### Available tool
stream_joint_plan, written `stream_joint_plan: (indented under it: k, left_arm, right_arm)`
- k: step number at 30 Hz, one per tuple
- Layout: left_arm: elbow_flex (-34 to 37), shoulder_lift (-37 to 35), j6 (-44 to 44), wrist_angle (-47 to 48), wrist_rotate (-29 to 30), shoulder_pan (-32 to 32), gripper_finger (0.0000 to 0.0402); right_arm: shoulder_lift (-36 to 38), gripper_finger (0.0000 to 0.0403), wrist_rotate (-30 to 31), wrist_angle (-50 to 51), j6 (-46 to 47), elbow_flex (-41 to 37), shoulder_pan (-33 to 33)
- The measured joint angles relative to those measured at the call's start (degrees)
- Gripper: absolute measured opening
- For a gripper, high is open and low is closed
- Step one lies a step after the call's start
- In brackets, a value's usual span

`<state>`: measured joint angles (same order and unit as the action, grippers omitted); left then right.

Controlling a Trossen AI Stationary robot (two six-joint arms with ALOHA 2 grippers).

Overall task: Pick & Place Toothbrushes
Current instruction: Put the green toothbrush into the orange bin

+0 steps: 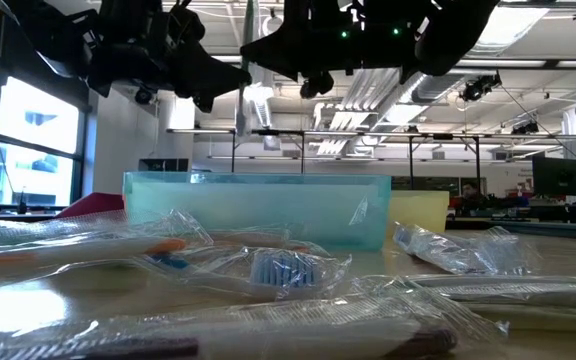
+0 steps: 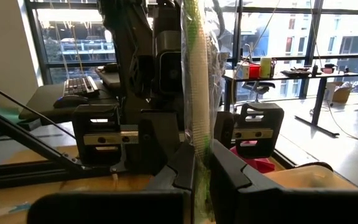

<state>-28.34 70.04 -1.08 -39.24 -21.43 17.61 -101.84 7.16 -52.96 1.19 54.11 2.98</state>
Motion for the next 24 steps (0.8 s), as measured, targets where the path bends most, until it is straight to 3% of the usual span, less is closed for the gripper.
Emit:
stream_joint_plan:
  k: [7,14,24]
  left_arm:
    - [0.00,0.02,-0.17,0.01,1.35,0.00,0.0034]
    - [0.00,0.02,-0.14,0.17,1.49,0.00,0.0020]
    - [0.00,0.02,-0.15,0.24,1.88,0.00,0.0018]
  right_arm:
    - [0.00,0.0013,-0.15,0.04,0.00,0.00,0.02]
    - [0.01,0.0018,-0.23,0.15,0.02,0.00,0.02]
    - [0.00,0.0098,-0.05,0.08,-0.58,0.00,-0.35]
